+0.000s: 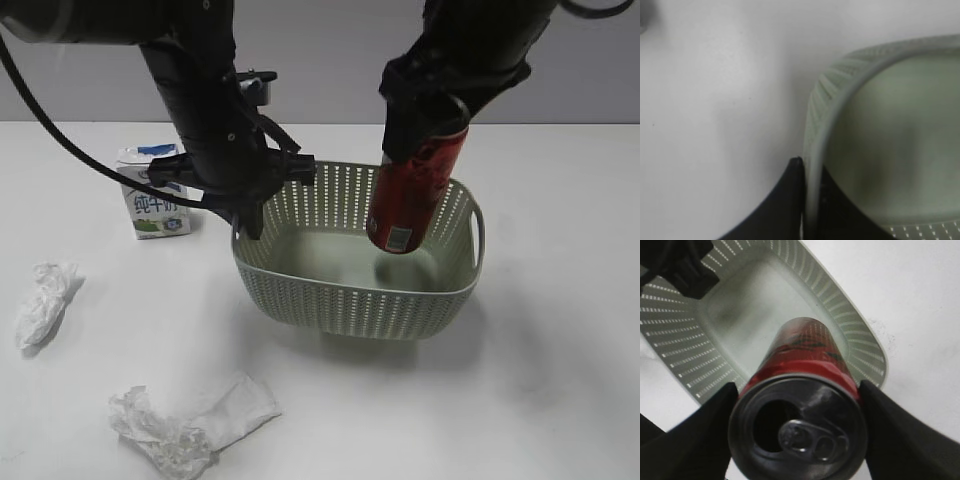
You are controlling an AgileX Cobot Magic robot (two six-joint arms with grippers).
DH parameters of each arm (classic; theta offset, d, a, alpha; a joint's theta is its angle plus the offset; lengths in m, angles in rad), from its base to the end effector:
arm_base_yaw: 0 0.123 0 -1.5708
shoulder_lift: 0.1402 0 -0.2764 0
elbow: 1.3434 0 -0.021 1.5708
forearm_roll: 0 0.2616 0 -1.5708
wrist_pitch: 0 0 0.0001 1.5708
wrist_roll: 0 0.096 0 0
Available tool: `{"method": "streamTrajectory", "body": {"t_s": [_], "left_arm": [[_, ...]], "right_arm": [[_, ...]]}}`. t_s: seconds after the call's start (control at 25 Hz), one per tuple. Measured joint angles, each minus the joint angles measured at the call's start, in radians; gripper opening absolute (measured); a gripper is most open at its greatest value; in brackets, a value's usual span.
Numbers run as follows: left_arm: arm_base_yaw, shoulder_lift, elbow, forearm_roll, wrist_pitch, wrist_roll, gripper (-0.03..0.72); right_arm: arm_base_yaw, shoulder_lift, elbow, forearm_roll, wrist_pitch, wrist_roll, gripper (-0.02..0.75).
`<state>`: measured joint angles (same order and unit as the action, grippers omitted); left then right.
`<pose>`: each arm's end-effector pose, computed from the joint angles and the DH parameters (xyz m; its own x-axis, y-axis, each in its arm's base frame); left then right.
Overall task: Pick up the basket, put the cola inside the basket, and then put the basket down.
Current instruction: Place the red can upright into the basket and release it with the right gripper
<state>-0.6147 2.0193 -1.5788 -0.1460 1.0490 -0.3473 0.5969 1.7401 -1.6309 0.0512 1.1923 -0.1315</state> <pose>0.3382 -0.2536 0.1882 -0.9754 0.1929 -0.1065 0.2100 0.9603 -0.1837 0.3114 0.2171 0.3116 -0.7054 -0.6151 -0.3522 -0.6586 0.7525 0.0050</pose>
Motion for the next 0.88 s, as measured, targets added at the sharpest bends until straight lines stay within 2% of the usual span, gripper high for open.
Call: {"method": "streamTrajectory", "body": {"t_s": [0.36, 0.48, 0.88], "left_arm": [[0.000, 0.000, 0.000, -0.004, -0.001, 0.000, -0.004], [0.000, 0.000, 0.000, -0.001, 0.001, 0.000, -0.004], [0.000, 0.001, 0.001, -0.026, 0.006, 0.000, -0.004]], "right_arm": [[0.001, 0.153, 0.000, -0.001, -0.011, -0.005, 0.521], [0.001, 0.155, -0.001, 0.000, -0.011, -0.006, 0.624], [0.000, 0.101, -0.079, 0.064, 0.000, -0.004, 0.628]]}}
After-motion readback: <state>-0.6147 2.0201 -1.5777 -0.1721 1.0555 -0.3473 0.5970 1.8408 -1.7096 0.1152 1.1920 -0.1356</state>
